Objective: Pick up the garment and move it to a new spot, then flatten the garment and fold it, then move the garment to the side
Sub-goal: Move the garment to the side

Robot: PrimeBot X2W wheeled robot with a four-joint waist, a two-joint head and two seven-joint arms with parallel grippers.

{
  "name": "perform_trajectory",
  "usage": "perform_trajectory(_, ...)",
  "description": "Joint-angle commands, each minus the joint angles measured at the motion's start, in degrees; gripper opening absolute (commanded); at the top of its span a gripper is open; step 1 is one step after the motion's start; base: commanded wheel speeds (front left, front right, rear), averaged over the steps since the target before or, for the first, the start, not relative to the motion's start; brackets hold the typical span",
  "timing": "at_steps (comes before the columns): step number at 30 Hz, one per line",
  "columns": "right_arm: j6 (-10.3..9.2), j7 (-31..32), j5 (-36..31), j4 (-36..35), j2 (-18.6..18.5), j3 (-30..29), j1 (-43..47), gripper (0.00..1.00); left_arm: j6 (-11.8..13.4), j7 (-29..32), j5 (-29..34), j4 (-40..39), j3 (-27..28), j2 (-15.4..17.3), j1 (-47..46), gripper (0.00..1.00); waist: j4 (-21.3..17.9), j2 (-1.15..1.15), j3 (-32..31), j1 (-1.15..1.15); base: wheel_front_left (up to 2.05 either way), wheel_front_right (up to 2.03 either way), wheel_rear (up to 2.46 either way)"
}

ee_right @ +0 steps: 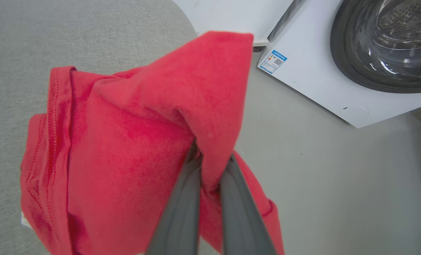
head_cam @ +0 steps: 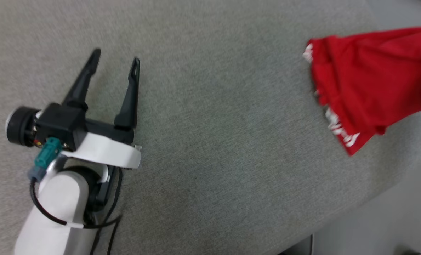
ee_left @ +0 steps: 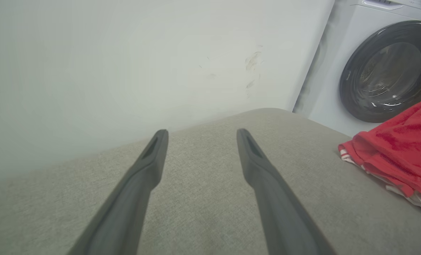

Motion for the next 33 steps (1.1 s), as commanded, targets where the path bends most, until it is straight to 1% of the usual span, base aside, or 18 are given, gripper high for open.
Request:
perform_trajectory(1, -0.09, -1.1, -0.7, 1.4, -0.7, -0.9, -1.9, 0.00, 0.1, 0.4, 0.1, -0.7, 0.3, 0.2, -1.4, 1.00, -0.4, 0.00, 5.3, -0.01, 0.00, 0.00, 0.00)
perform_trajectory(7, -0.09, -5.6, -3.6, 9.0, -2.4, -5.7, -7.1, 0.00, 0.5, 2.8, 1.4, -4.9, 0.3, 1.3, -4.9, 1.00, 1.2, 0.00, 10.5, -0.01, 0.00, 0.00, 0.00)
perform_trajectory(13, -0.08, -10.1, -6.3, 16.8, 0.4, -7.5, -10.6, 0.00, 0.1, 4.5, 2.2, -6.8, -0.6, 1.9, -6.9, 1.00, 2.5, 0.00, 13.5, -0.01, 0.00, 0.00, 0.00)
perform_trajectory(14, -0.08, -10.7, -6.6, 18.2, 0.8, -7.7, -11.2, 0.07, 0.0, 4.6, 2.2, -6.9, -0.8, 1.9, -7.1, 1.00, 2.7, 0.00, 13.7, -0.01, 0.00, 0.00, 0.00)
perform_trajectory(15, -0.08, -11.6, -7.0, 19.3, 1.2, -8.0, -11.7, 0.31, 0.0, 4.7, 2.3, -6.8, -0.8, 1.9, -7.2, 1.00, 2.9, 0.00, 13.9, -0.01, 0.00, 0.00, 0.00)
perform_trajectory(16, -0.08, -12.0, -7.6, 20.6, 1.6, -8.1, -12.0, 0.41, 0.0, 4.7, 2.2, -6.8, -0.9, 1.9, -7.3, 1.00, 3.2, 0.00, 13.9, -0.01, 0.00, 0.00, 0.00)
perform_trajectory(17, -0.08, -12.6, -8.2, 21.8, 1.7, -8.3, -12.2, 0.45, 0.0, 4.5, 2.2, -6.7, -0.9, 1.9, -7.4, 1.00, 3.4, 0.00, 13.8, -0.01, 0.00, 0.00, 0.00)
perform_trajectory(18, -0.08, -13.1, -8.5, 22.9, 1.9, -8.7, -12.5, 0.85, 0.1, 4.4, 2.1, -6.6, -0.9, 1.8, -7.5, 1.00, 3.7, 0.00, 13.7, -0.01, 0.00, 0.00, 0.00)
perform_trajectory(19, -0.08, -13.6, -9.0, 23.9, 2.0, -8.9, -12.8, 1.00, 0.2, 4.3, 1.7, -6.3, -0.9, 1.6, -7.4, 1.00, 4.0, 0.00, 13.4, -0.01, 0.00, 0.00, 0.00)
perform_trajectory(22, -0.08, -15.9, -11.0, 26.0, 1.4, -9.8, -13.7, 1.00, 0.4, 3.5, 0.9, -5.5, -0.9, 1.2, -6.4, 1.00, 4.7, 0.00, 12.2, -0.01, 0.00, 0.00, 0.00)
perform_trajectory(26, -0.09, -19.3, -14.8, 27.9, 0.2, -13.6, -13.8, 1.00, 0.6, 1.8, -0.1, -3.9, -1.1, 0.2, -5.1, 1.00, 6.0, 0.00, 9.3, -0.01, 0.00, 0.00, 0.00)
perform_trajectory(29, -0.09, -22.2, -18.4, 27.3, -0.6, -17.0, -13.3, 1.00, 0.8, -0.2, -0.9, -2.2, -1.3, -0.8, -3.5, 1.00, 7.2, 0.00, 6.1, -0.01, 0.00, 0.00, 0.00)
perform_trajectory(33, -0.09, -25.7, -21.0, 25.4, -0.1, -19.7, -10.6, 1.00, 1.5, -2.5, -2.1, 0.1, -0.8, -1.5, -0.2, 1.00, 9.0, 0.00, 1.4, -0.01, 0.00, 0.00, 0.00)
